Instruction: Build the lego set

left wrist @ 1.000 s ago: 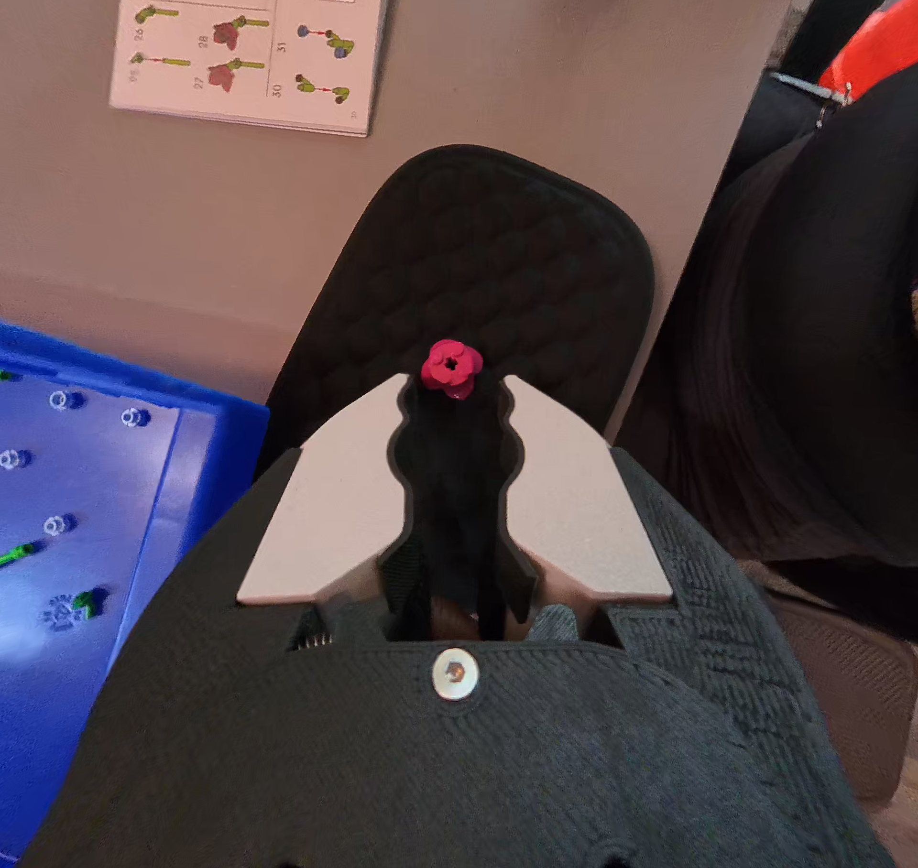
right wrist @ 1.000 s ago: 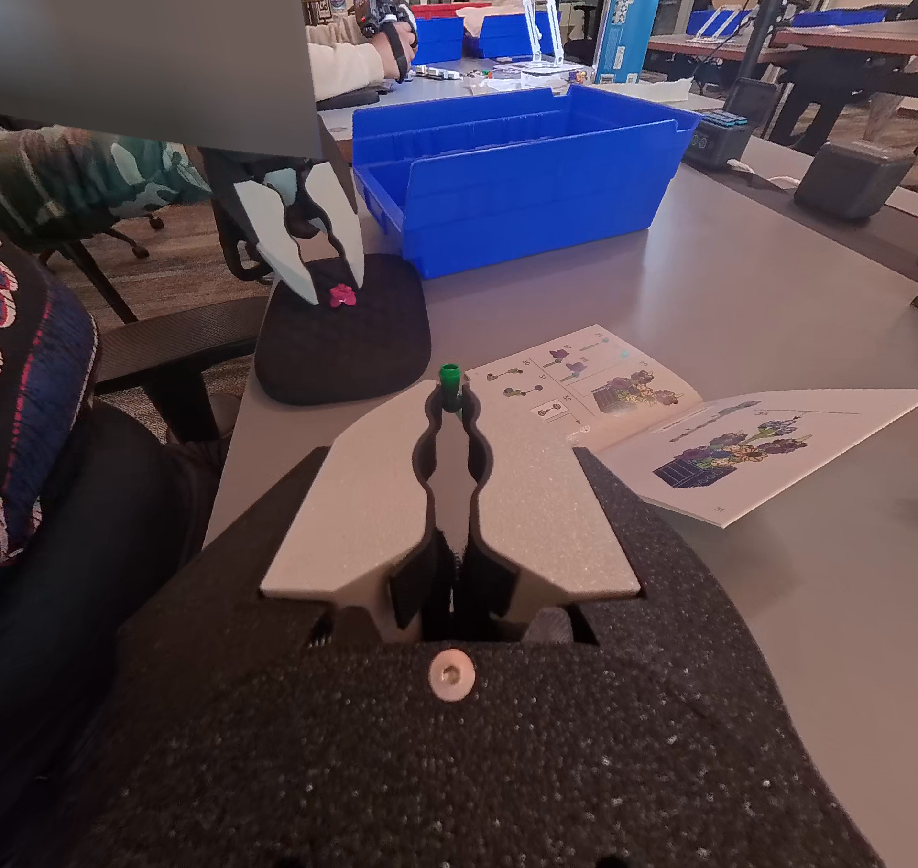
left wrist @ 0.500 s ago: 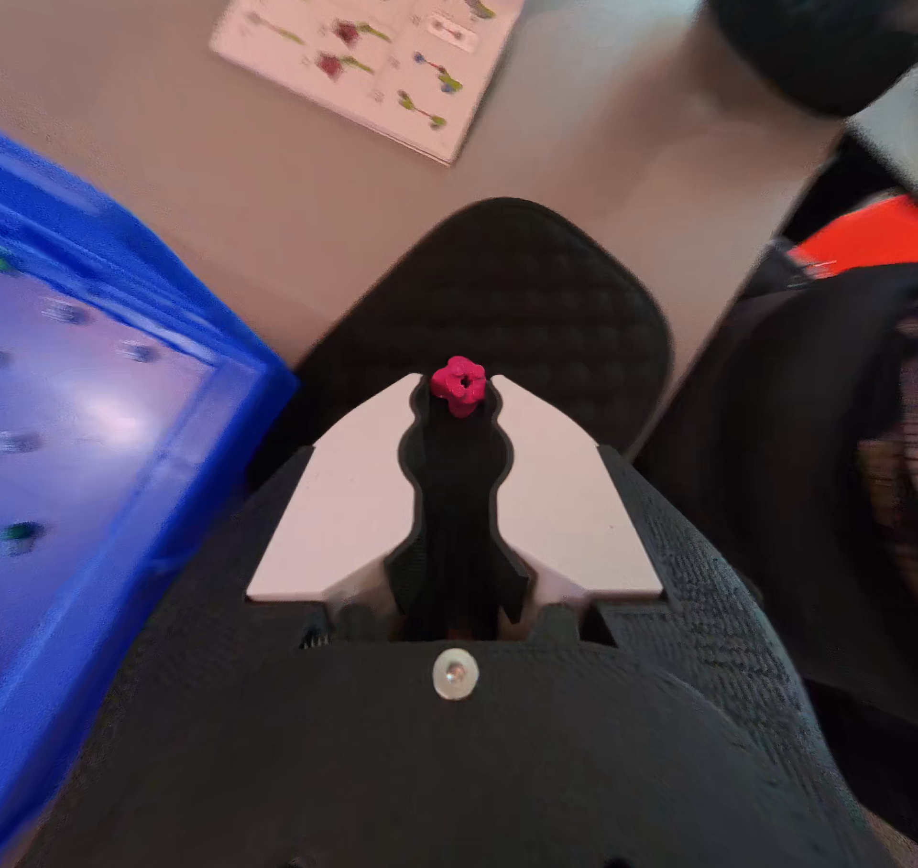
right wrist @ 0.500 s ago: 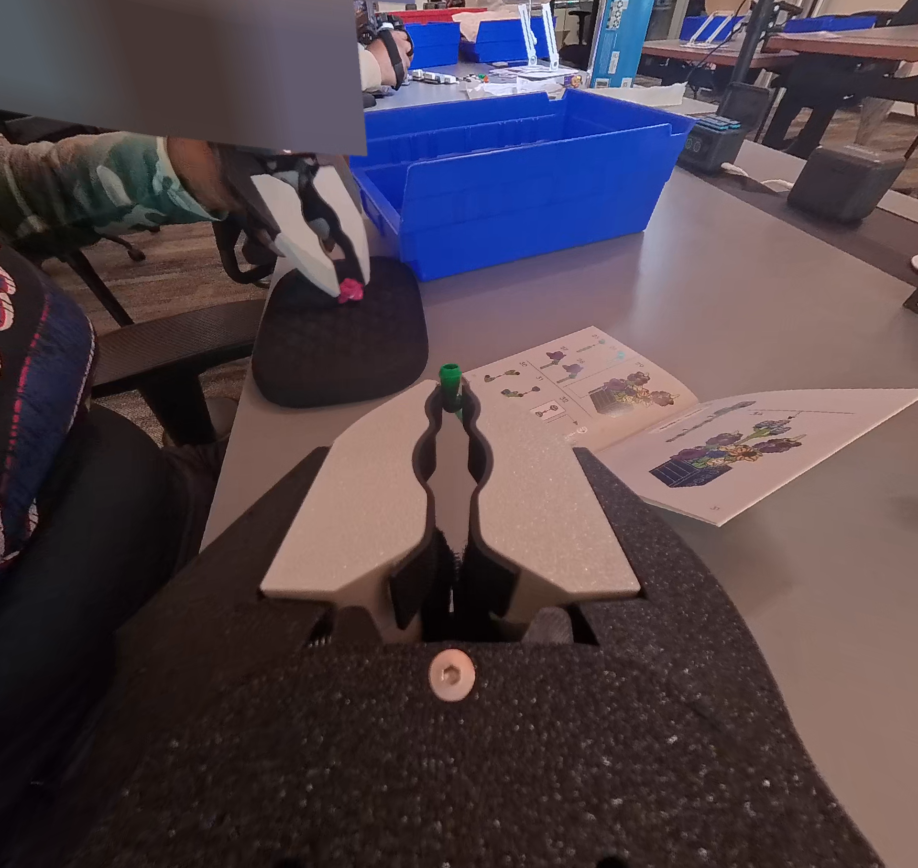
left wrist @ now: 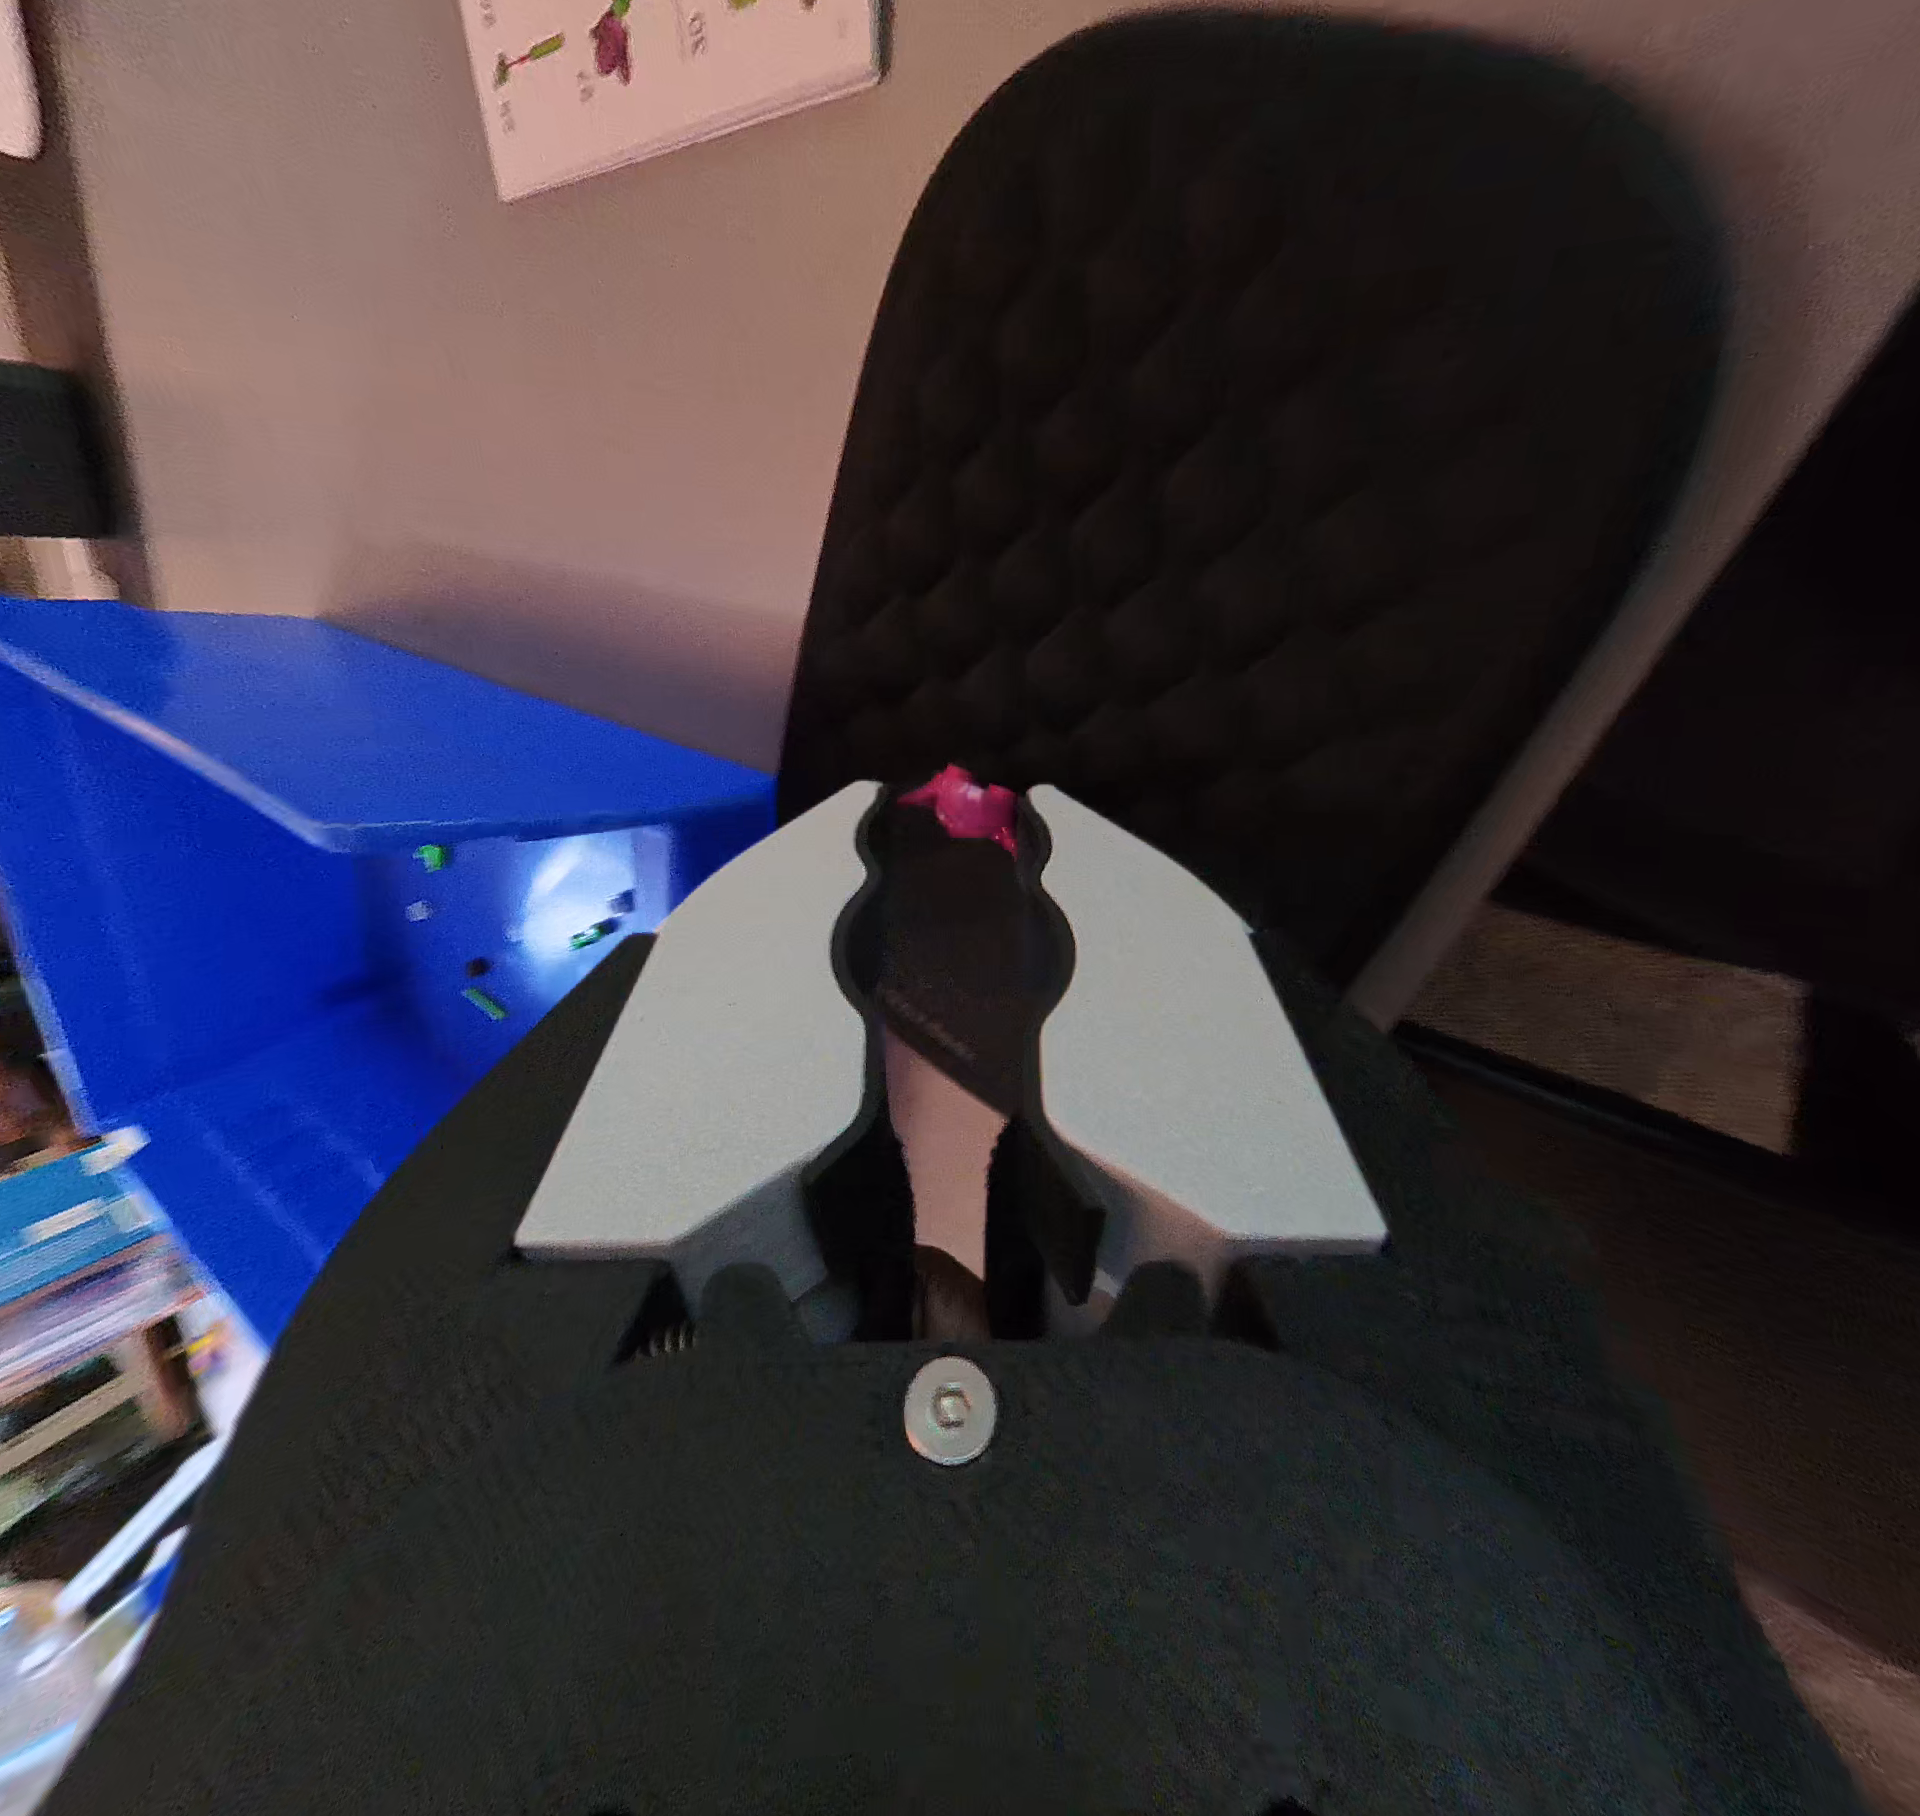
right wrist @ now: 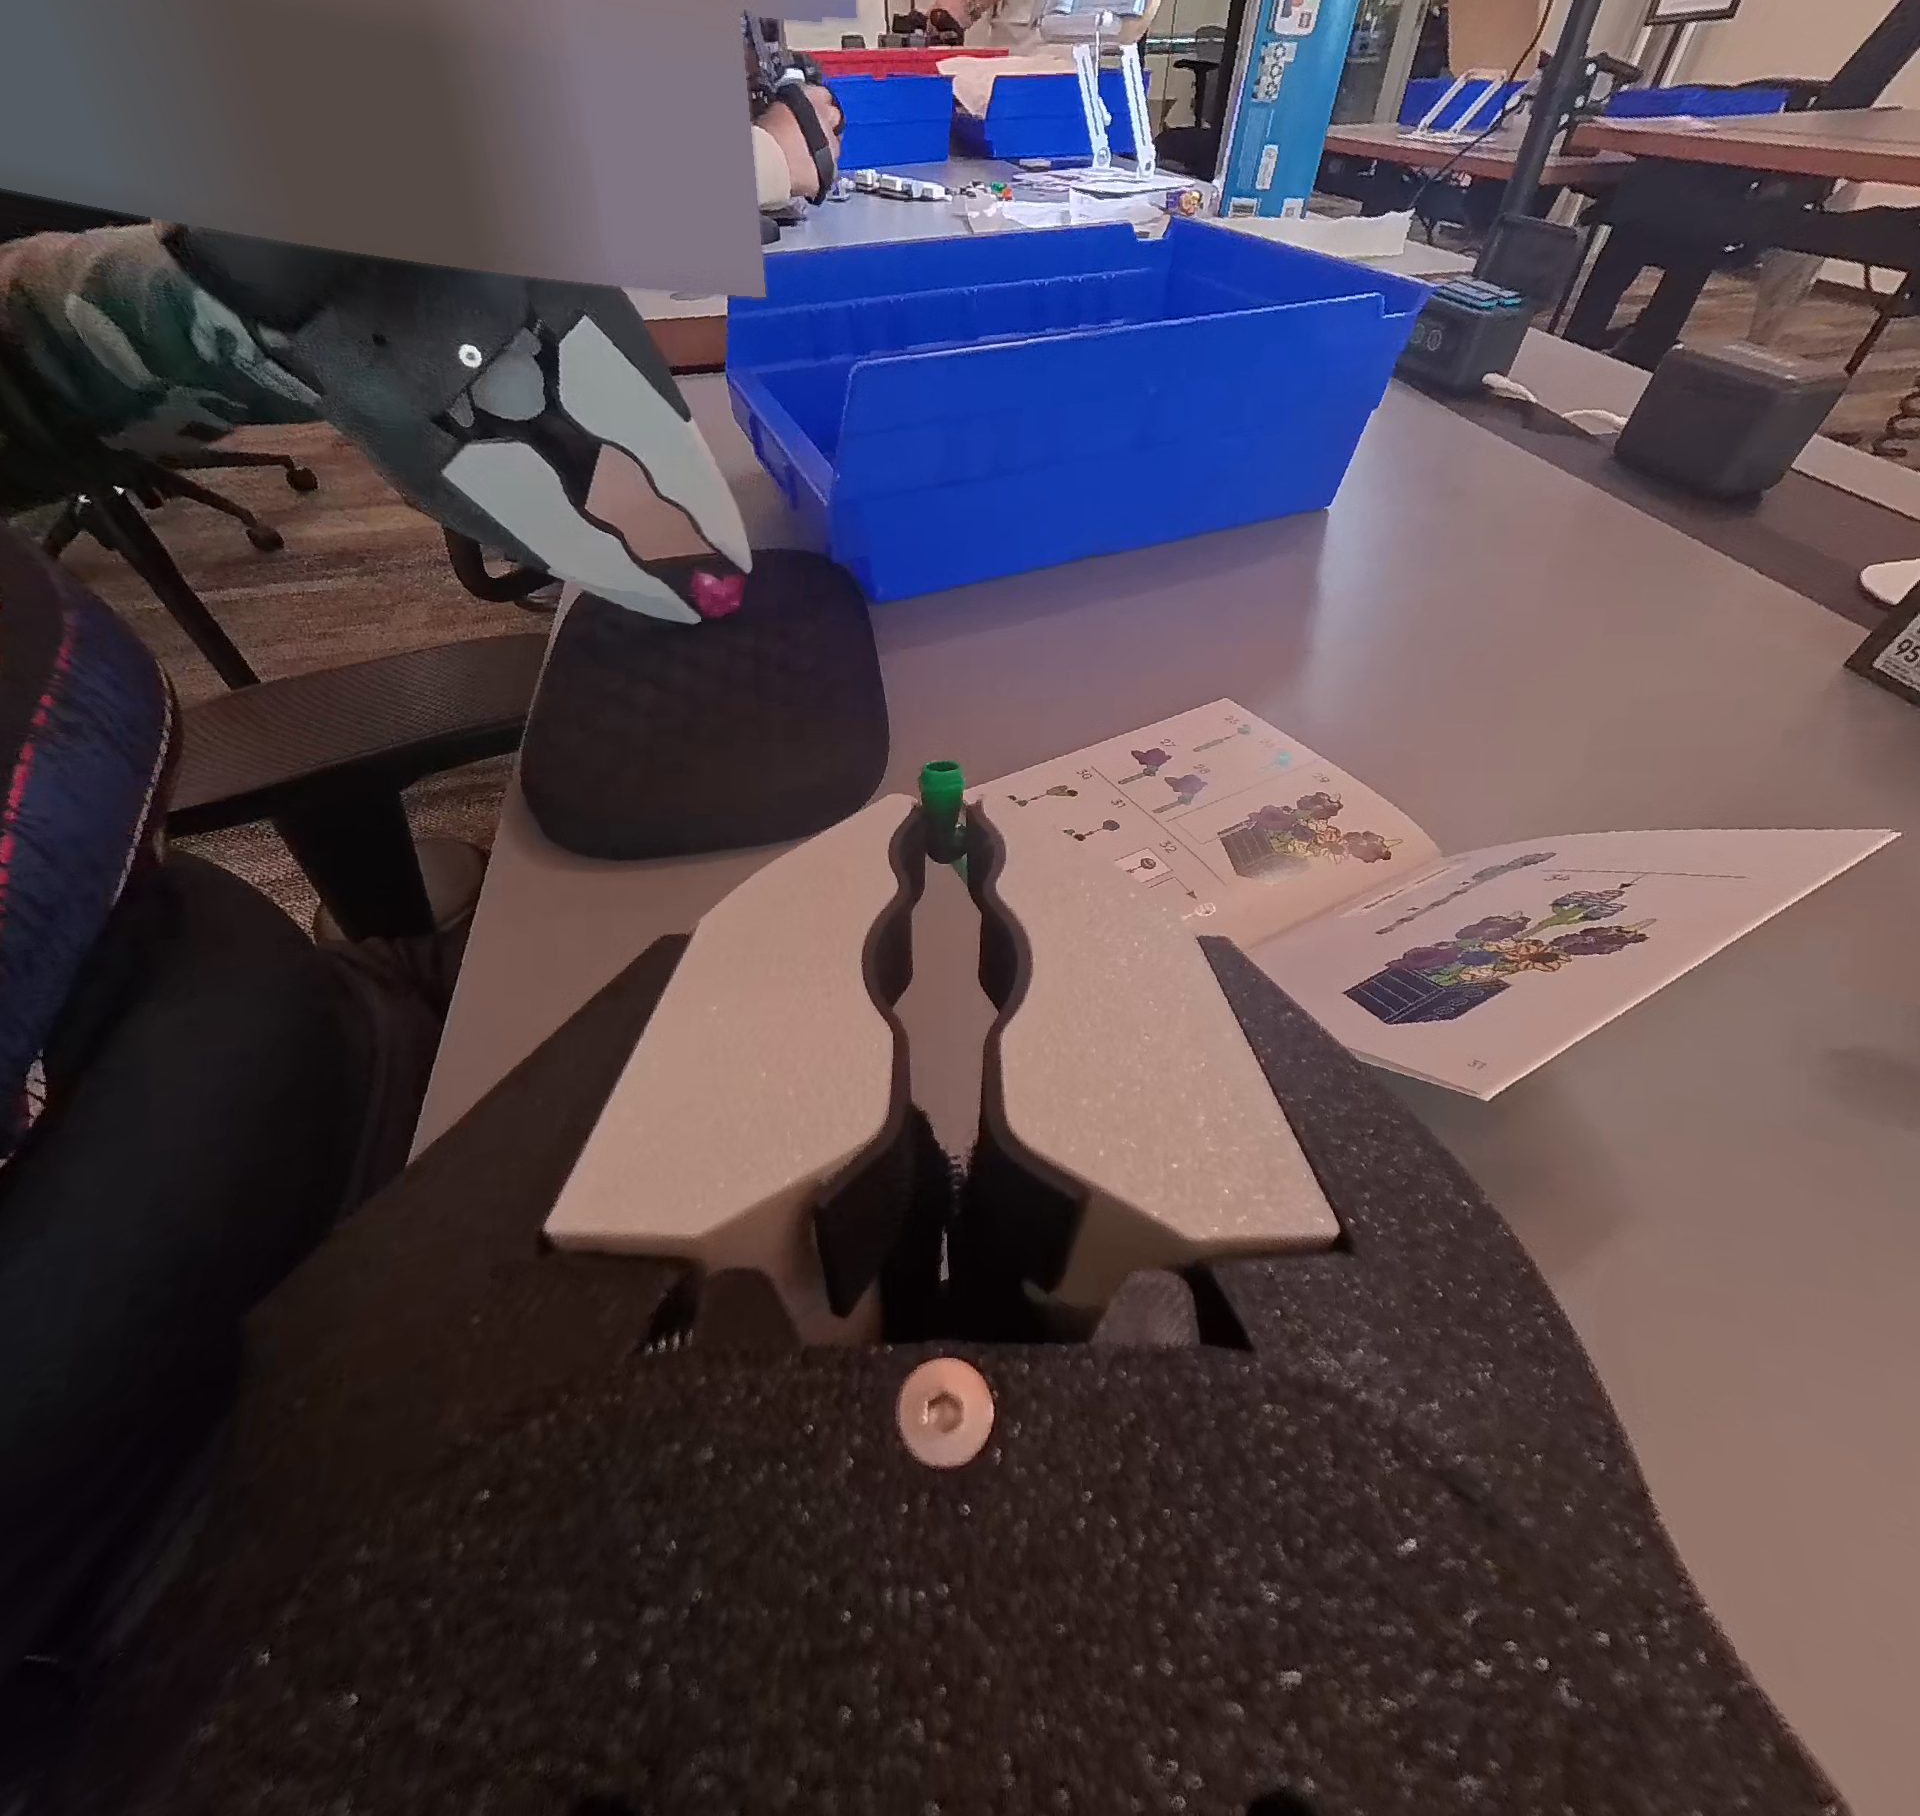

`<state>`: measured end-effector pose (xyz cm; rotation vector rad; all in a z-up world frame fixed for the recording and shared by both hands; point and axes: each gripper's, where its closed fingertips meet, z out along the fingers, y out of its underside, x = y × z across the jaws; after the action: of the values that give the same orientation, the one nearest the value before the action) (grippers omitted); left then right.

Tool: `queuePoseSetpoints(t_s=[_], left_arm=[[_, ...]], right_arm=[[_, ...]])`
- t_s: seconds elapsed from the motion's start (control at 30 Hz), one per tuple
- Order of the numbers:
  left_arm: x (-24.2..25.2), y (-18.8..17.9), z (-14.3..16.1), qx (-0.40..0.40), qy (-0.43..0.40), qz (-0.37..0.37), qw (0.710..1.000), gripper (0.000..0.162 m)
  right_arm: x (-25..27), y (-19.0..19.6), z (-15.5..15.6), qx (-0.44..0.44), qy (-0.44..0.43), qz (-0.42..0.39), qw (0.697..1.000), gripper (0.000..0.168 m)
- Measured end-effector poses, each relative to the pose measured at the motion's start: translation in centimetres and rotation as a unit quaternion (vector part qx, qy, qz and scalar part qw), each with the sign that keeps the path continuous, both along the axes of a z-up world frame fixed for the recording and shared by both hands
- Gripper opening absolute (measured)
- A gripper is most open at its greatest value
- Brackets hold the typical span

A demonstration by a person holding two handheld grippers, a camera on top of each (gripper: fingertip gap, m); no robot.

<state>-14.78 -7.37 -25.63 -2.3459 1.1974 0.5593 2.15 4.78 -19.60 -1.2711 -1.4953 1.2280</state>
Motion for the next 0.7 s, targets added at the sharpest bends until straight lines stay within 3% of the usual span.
queuePoseSetpoints(t_s=[0.17,0.33,0.57,0.7], left_arm=[[0.9,-0.1,0.1,-0.006,-0.101,0.018,0.995,0.027],[1.6,-0.5,1.3,-0.021,-0.230,-0.032,0.972,0.034],[1.3,-0.9,-0.5,-0.170,-0.256,0.022,0.951,0.040],[1.4,-0.6,-0.8,-0.196,-0.259,0.047,0.944,0.032]], right_arm=[[0.1,-0.1,0.1,0.002,0.003,0.001,1.000,0.007],[0.1,-0.1,0.1,0.000,0.003,0.002,1.000,0.007],[0.1,0.1,0.2,-0.003,0.006,-0.003,1.000,0.007],[0.1,0.1,0.2,-0.005,0.005,-0.003,1.000,0.007]])
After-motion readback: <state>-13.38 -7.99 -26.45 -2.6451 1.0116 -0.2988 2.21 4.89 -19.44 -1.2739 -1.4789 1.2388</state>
